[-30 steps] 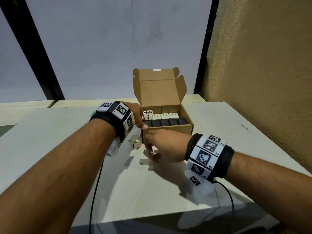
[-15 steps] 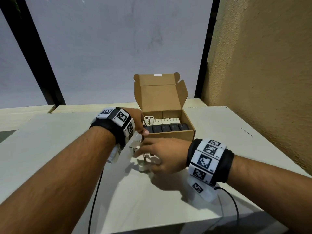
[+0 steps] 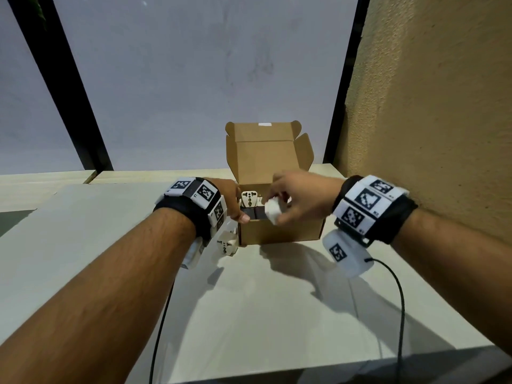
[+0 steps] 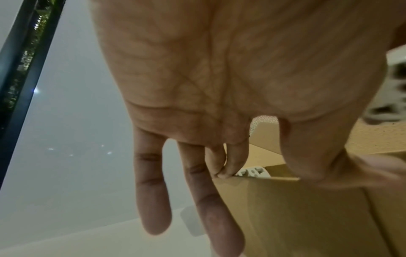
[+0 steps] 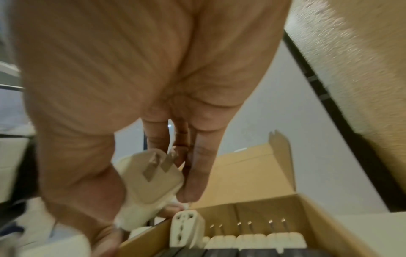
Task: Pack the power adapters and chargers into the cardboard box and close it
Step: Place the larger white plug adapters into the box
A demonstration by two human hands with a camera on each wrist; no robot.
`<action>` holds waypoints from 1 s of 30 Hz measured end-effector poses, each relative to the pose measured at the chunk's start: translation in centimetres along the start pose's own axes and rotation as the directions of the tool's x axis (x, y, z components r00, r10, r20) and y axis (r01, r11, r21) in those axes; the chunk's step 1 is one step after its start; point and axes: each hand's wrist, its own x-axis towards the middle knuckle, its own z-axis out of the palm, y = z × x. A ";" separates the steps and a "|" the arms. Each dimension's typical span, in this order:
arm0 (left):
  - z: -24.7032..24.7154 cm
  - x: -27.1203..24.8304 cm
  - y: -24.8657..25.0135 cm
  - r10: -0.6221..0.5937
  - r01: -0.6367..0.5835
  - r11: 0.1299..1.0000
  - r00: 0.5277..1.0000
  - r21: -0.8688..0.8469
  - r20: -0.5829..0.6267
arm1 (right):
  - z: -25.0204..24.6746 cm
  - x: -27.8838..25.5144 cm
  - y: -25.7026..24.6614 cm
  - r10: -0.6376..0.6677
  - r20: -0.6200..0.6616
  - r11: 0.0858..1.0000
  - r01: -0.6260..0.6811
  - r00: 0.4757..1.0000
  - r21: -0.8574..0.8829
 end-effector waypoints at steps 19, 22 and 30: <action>0.2 -0.6 0.0 -0.013 0.012 0.998 1.000 -0.054 -0.017 | 3.4 7.1 4.0 0.472 -0.177 0.857 -0.402 0.864 0.324; 0.3 -0.7 0.0 -0.012 0.011 0.999 1.000 -0.041 -0.029 | 3.7 7.5 3.7 0.521 -0.169 0.833 -0.454 0.837 0.317; 0.2 -0.9 -0.2 0.008 -0.010 0.999 0.999 -0.035 -0.038 | 4.8 9.1 2.5 0.559 -0.106 0.819 -0.529 0.822 0.221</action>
